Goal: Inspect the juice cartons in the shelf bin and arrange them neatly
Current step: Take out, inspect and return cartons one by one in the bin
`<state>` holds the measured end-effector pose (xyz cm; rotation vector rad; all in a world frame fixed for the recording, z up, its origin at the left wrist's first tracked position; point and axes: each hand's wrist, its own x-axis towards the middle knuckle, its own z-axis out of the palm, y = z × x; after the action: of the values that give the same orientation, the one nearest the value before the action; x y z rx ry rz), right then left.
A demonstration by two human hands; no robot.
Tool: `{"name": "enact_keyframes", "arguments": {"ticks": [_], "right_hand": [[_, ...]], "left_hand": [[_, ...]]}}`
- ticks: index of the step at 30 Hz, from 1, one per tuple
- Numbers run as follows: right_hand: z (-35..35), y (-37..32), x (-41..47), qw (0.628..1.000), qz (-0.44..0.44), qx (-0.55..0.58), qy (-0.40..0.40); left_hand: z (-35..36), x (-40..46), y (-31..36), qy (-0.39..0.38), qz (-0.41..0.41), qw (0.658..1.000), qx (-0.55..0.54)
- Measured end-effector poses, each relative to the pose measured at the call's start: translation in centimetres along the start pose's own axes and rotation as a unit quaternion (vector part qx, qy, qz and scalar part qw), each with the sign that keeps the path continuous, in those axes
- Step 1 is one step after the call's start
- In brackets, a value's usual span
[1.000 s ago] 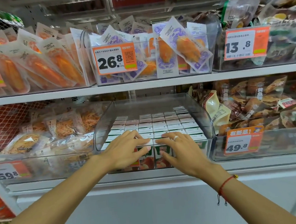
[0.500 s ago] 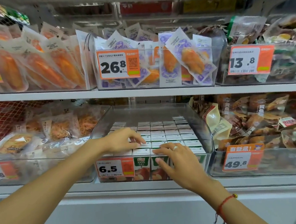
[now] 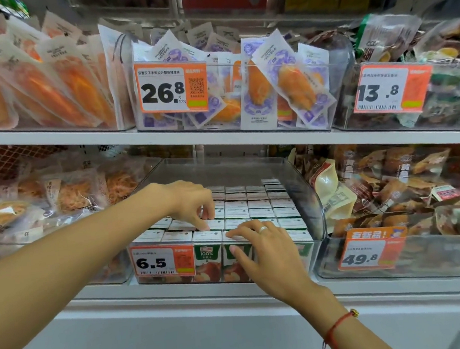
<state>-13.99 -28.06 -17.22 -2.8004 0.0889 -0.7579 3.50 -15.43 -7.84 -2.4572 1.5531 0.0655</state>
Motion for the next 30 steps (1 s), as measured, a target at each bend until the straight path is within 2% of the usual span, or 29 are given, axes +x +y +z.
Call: {"name": "enact_keyframes", "arguments": {"ticks": [6, 12, 17, 20, 23, 25, 28, 30], "right_hand": [[0.1, -0.1, 0.1, 1.0, 0.012, 0.008, -0.008], [0.0, -0.3, 0.0, 1.0, 0.002, -0.003, -0.001], [0.0, -0.1, 0.1, 1.0, -0.009, -0.015, -0.002], [0.1, 0.0, 0.1, 1.0, -0.008, -0.016, 0.001], [0.0, 0.1, 0.1, 1.0, -0.007, -0.017, -0.004], [-0.2, 0.0, 0.2, 1.0, -0.007, -0.024, -0.017], [-1.1, -0.6, 0.1, 0.999, 0.013, 0.026, -0.026], [-2.0, -2.1, -0.2, 0.984, 0.054, 0.168, -0.005]], "left_hand": [[-0.5, -0.1, 1.0, -0.005, -0.01, 1.0, 0.018], [-0.5, -0.5, 1.4, -0.051, -0.011, 0.998, 0.035], [-2.1, -2.0, 0.0, 0.02, -0.017, 0.999, -0.03], [-3.2, -3.5, -0.8, 0.069, -0.016, 0.986, -0.148], [-2.8, -5.3, -0.5, 0.122, -0.049, 0.941, -0.311], [-2.0, -6.7, 0.5, 0.188, -0.075, 0.895, -0.397], [-0.1, -9.0, 3.2, 0.322, -0.116, 0.789, -0.51], [1.5, -10.7, 5.1, 0.361, -0.157, 0.705, -0.59]]}}
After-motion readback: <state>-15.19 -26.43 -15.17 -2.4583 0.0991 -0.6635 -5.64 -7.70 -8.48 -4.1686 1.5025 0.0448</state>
